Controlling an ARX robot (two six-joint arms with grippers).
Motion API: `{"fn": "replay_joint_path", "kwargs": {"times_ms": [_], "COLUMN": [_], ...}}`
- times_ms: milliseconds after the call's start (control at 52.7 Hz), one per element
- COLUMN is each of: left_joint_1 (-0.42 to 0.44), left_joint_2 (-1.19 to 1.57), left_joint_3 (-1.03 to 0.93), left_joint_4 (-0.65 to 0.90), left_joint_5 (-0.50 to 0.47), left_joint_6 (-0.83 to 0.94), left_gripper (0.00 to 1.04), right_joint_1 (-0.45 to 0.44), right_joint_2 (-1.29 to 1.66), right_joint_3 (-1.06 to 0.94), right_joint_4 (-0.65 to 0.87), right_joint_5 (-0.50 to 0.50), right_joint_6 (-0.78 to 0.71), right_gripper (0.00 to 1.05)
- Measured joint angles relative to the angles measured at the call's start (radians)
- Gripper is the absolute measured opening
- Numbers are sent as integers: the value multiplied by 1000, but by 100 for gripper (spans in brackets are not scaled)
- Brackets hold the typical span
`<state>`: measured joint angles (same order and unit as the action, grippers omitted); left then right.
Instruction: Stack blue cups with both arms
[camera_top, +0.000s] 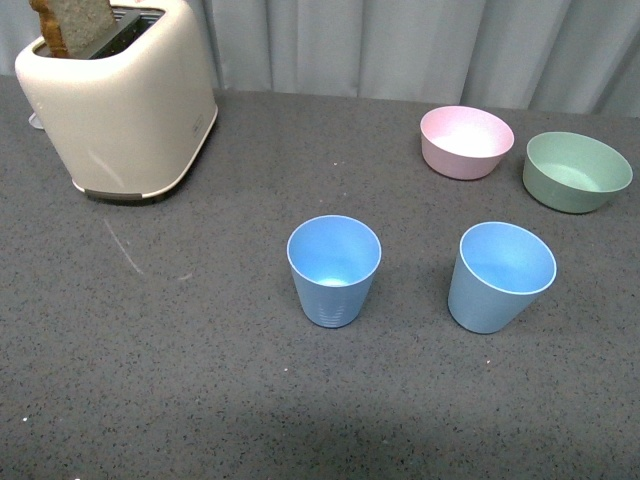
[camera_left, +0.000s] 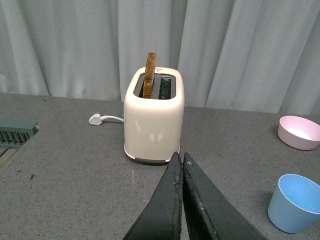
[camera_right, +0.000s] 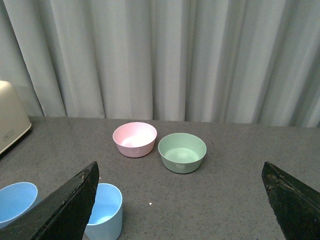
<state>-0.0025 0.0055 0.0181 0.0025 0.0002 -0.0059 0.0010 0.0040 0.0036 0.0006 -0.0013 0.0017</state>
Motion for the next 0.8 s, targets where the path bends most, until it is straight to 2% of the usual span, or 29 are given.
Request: {"fn": "replay_joint_path", "kwargs": {"times_ms": [57,171,494,589,646,797], "left_joint_1": [0,0,0,0,0,0], "left_joint_2": [0,-1,-1,-1,-1,-1], "left_joint_3": [0,0,0,0,0,0], "left_joint_4": [0,0,0,0,0,0], "left_joint_5": [0,0,0,0,0,0], "left_joint_6": [-1,0,0,1,2,2], "left_gripper": [5,30,80,99,97,98], "right_joint_1": [0,0,0,-2,-3,2], "right_joint_2": [0,0,0,84,180,526], "right_joint_3": [0,0,0,31,48,139], "right_joint_4": [0,0,0,-77,-55,112], "right_joint_5": [0,0,0,-46,-61,-62], "right_joint_6": [0,0,-1,-154,-214,-216], "right_gripper": [95,95,95,95,95,95]}}
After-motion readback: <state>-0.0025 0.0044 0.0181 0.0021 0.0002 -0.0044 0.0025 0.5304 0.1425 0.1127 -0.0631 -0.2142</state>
